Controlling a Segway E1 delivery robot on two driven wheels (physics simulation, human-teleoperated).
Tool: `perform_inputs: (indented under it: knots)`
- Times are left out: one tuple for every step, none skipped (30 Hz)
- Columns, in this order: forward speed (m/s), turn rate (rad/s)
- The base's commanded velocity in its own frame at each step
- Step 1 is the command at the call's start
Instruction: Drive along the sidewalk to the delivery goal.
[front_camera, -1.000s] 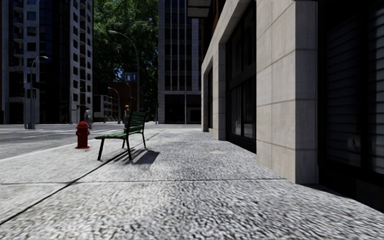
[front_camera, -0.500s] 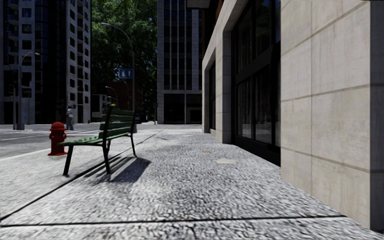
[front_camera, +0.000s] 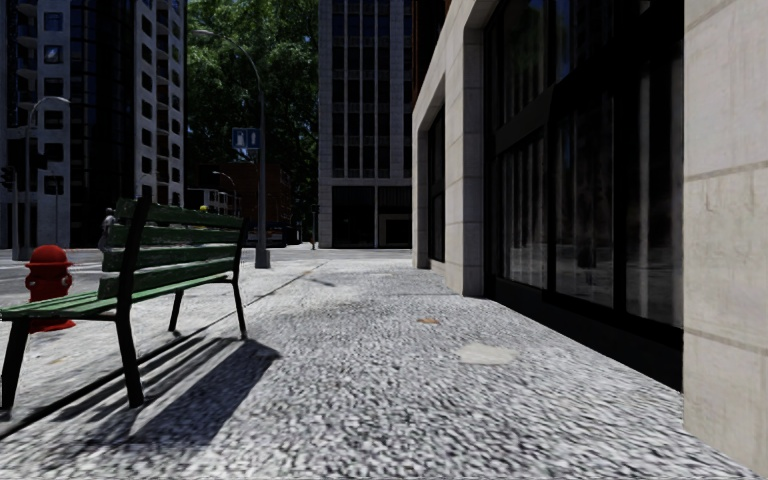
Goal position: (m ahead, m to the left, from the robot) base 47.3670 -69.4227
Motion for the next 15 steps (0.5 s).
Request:
perform_inputs:
  knots:
    - [2.00, 0.00]
    - [2.00, 0.00]
    - [2.00, 0.00]
    - [2.00, 0.12]
    - [2.00, 0.37]
    - [2.00, 0.49]
    - [2.00, 0.52]
    - [2.00, 0.43]
    - [2.00, 0.04]
    - [2.00, 0.01]
    - [2.00, 0.00]
    - [2.00, 0.00]
    - [2.00, 0.00]
    - [2.00, 0.00]
    - [2.00, 0.00]
